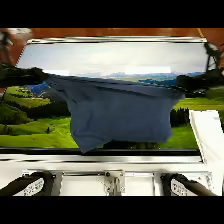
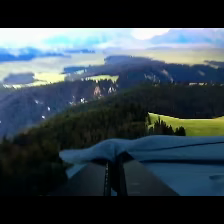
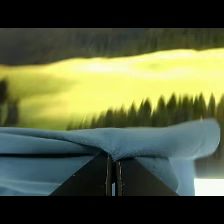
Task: Fold the shirts.
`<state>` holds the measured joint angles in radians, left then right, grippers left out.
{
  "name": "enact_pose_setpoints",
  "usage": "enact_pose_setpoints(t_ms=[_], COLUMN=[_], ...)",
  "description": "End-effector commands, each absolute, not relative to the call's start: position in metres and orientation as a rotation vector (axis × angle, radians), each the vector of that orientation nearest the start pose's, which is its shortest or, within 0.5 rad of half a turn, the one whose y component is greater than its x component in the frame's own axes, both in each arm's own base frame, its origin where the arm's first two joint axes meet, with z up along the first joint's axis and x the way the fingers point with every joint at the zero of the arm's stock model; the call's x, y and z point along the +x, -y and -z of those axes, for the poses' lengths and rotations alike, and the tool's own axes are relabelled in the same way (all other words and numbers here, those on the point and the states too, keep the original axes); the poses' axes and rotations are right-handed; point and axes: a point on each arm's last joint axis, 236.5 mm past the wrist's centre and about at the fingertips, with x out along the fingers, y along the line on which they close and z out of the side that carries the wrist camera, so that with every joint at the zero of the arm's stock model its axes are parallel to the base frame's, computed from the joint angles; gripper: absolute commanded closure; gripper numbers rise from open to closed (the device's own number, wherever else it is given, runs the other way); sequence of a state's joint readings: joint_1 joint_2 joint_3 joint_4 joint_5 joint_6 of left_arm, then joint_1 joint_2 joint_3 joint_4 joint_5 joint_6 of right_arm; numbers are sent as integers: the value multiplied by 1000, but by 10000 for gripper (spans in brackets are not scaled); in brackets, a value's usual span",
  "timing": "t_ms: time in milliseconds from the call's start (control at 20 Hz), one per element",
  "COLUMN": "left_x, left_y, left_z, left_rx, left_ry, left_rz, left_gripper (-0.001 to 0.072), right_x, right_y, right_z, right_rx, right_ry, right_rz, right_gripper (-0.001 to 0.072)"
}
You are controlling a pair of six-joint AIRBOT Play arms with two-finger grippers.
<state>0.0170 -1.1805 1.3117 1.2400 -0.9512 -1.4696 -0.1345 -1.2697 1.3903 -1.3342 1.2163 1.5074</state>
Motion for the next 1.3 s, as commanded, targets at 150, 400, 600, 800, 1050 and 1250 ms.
enact_pose_setpoints(t_ms=[150, 400, 600, 800, 1050, 1250], left_x=[481, 462, 415, 323, 296, 298], left_y=[104, 135, 85, 37, 80, 100], left_z=[-13, 25, 13, 39, 93, 104], left_rx=[-547, -740, -704, -657, -860, -935], left_ry=[-1080, -1266, -1469, -1766, -1646, -1582], left_rz=[270, 348, 387, 254, 253, 292], left_gripper=[664, 23, 15, 12, 12, 12], right_x=[497, 489, 439, 336, 288, 296], right_y=[-11, -31, 40, 150, 149, 138], right_z=[-4, 14, -20, -24, -7, -2], right_rx=[492, 551, 244, 224, 553, 595], right_ry=[-1069, -1149, -1275, -1541, -1623, -1597], right_rz=[-34, -81, -81, 247, 213, 171], right_gripper=[646, 27, 26, 27, 27, 27])
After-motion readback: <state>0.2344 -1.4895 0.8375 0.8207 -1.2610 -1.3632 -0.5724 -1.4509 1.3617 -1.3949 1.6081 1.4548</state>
